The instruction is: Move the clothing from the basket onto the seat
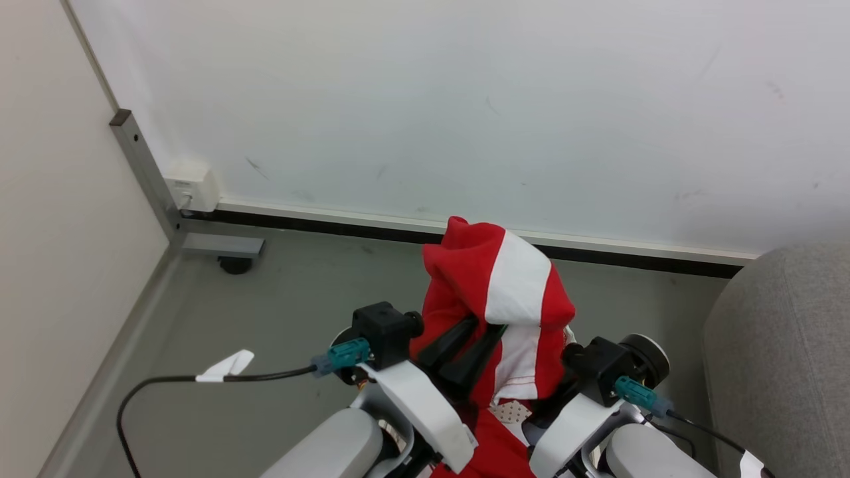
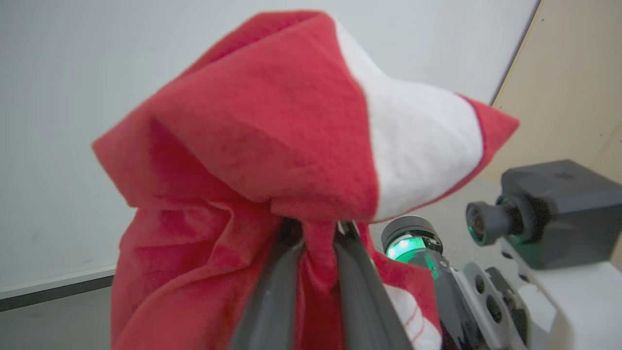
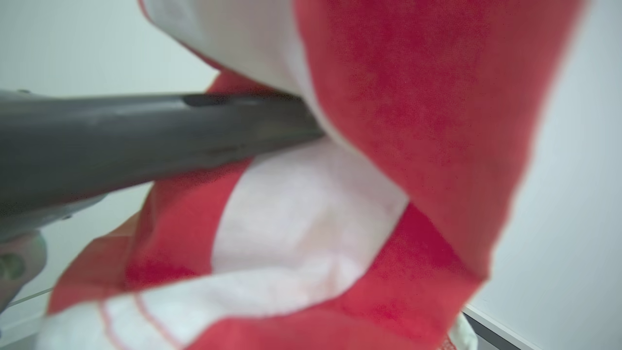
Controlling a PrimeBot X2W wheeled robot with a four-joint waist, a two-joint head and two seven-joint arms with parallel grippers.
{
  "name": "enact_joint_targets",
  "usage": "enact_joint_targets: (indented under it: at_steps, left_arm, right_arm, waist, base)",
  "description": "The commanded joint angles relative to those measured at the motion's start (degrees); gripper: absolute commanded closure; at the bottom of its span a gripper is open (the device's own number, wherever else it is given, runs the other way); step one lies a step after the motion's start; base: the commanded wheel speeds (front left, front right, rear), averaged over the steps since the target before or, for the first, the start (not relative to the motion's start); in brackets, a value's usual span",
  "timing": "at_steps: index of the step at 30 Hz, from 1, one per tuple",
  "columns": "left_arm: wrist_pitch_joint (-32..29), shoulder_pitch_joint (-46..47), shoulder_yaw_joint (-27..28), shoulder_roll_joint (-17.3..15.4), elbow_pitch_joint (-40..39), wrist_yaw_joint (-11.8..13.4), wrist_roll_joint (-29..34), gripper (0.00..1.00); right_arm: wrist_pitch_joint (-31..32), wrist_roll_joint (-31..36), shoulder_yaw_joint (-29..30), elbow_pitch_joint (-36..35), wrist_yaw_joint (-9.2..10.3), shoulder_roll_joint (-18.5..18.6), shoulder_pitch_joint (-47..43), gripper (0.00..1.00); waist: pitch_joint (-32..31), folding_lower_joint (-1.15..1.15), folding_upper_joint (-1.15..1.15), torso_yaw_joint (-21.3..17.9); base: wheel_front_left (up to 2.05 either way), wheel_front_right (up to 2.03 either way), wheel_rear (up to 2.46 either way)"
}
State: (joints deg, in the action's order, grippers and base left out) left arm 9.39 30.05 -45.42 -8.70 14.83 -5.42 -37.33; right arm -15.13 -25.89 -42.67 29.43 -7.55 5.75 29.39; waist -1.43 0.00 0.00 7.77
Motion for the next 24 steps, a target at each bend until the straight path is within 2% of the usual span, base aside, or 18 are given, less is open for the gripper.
enact_joint_targets:
  at_steps: [1, 13, 14, 15, 24]
  left_arm:
    - [0.4, 0.0, 0.2, -0.5, 0.2, 0.3, -0.5, 1.0]
    - [0.3, 0.3, 0.1, -0.8, 0.8, 0.7, -1.1, 1.0]
    - [0.1, 0.2, 0.1, -0.8, 0.8, 0.7, -1.2, 0.75]
    - [-0.1, 0.2, 0.1, -0.8, 0.9, 0.8, -1.3, 0.0]
    - [0.4, -0.6, 0.1, -1.5, -0.1, 1.4, -1.1, 0.0]
  right_arm:
    - [0.0, -0.7, 0.2, -0.4, 0.12, 0.4, -0.6, 1.0]
    - [0.0, -1.4, 0.9, -1.4, 0.12, 0.5, -1.7, 1.0]
    - [0.0, -1.5, 1.4, -1.6, 0.12, 0.5, -1.8, 1.0]
    - [0.0, -1.8, 1.7, -1.7, 0.12, 0.5, -2.0, 1.0]
    - [0.0, -2.2, 4.8, -2.8, 0.12, 1.7, -3.7, 1.0]
  waist:
    - [0.0, 0.0, 0.0, -0.2]
    - [-0.1, 0.0, 0.0, -1.6]
    - [-0.2, 0.0, 0.0, -1.7]
    - [-0.2, 0.0, 0.0, -1.8]
    - [0.4, 0.0, 0.0, -4.8]
  base:
    - [0.0, 0.0, 0.0]
    - [0.0, 0.0, 0.0]
    - [0.0, 0.0, 0.0]
    - [0.0, 0.0, 0.0]
    - [0.0, 0.0, 0.0]
